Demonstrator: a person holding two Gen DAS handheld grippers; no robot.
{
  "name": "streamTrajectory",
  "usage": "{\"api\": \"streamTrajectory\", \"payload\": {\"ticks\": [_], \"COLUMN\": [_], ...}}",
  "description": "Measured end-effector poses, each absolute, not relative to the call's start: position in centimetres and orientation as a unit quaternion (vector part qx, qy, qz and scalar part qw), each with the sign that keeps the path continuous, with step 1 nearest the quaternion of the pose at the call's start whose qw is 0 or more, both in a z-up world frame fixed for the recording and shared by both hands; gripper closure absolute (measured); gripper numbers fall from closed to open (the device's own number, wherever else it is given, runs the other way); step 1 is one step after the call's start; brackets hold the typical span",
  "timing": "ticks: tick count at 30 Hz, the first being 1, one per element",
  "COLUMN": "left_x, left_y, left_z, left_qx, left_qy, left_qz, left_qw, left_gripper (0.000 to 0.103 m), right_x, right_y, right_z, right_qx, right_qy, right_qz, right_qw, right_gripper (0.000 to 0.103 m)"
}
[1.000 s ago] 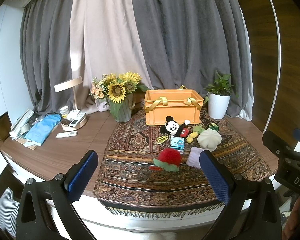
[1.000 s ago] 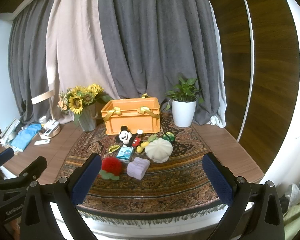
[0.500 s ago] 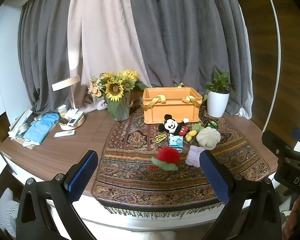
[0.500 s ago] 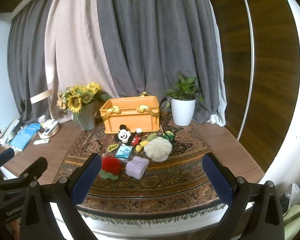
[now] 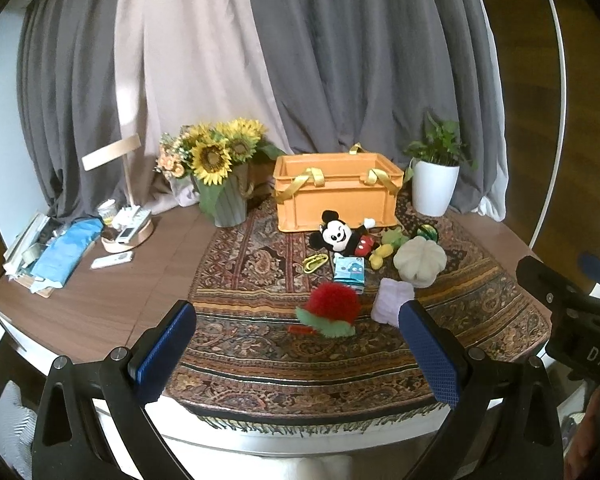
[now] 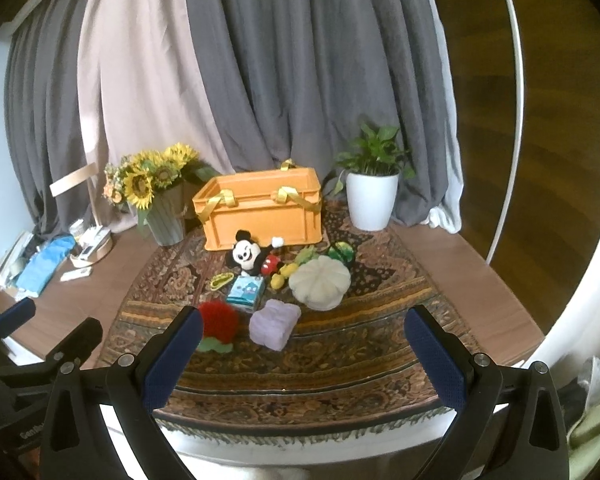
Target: Organize soft objects
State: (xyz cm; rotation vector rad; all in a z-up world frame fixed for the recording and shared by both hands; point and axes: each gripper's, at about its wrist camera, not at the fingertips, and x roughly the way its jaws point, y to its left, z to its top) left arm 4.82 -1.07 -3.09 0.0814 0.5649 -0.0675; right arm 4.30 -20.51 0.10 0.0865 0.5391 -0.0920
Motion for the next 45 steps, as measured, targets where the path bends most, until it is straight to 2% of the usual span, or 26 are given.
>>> {"api": "streamTrajectory", "payload": {"ticks": [17, 33, 36, 40, 44, 45], "left_x": [16.4, 24.3, 24.7, 25.6, 26.1, 26.1], "left_y": [-1.6, -3.4, -3.9, -4.3, -4.6, -4.6], "left_z": [-11.7, -18.0, -18.7, -20.0, -20.7, -20.7], "left_qx": [0.079, 0.091, 0.091, 0.087, 0.07, 0.062], "left_qy": [0.354, 0.443, 0.455, 0.471, 0.485, 0.487], "left_qz": [-0.086, -0.171, -0.177, -0.171, -0.16, -0.159], "left_qw": [0.928, 0.875, 0.868, 0.861, 0.857, 0.857], "left_gripper": [0.0, 0.011, 0.013, 0.022, 0.032, 0.038], "right_x": [17.0, 24.7, 25.4, 26.3, 27.3, 27.5], "right_y": [-19.9, -19.5, -19.5, -19.1, -18.9, -18.9], "right_z": [-8.2, -14.9, -15.6, -16.7, -18.2, -18.5], "right_qx": [0.091, 0.128, 0.138, 0.142, 0.133, 0.133], "right_qy": [0.4, 0.507, 0.523, 0.541, 0.564, 0.568], "right_qz": [-0.014, -0.044, -0.039, -0.021, 0.005, 0.01], "right_qw": [0.912, 0.851, 0.84, 0.829, 0.815, 0.812], "right_gripper": [0.002, 0.014, 0.017, 0.023, 0.039, 0.044]}}
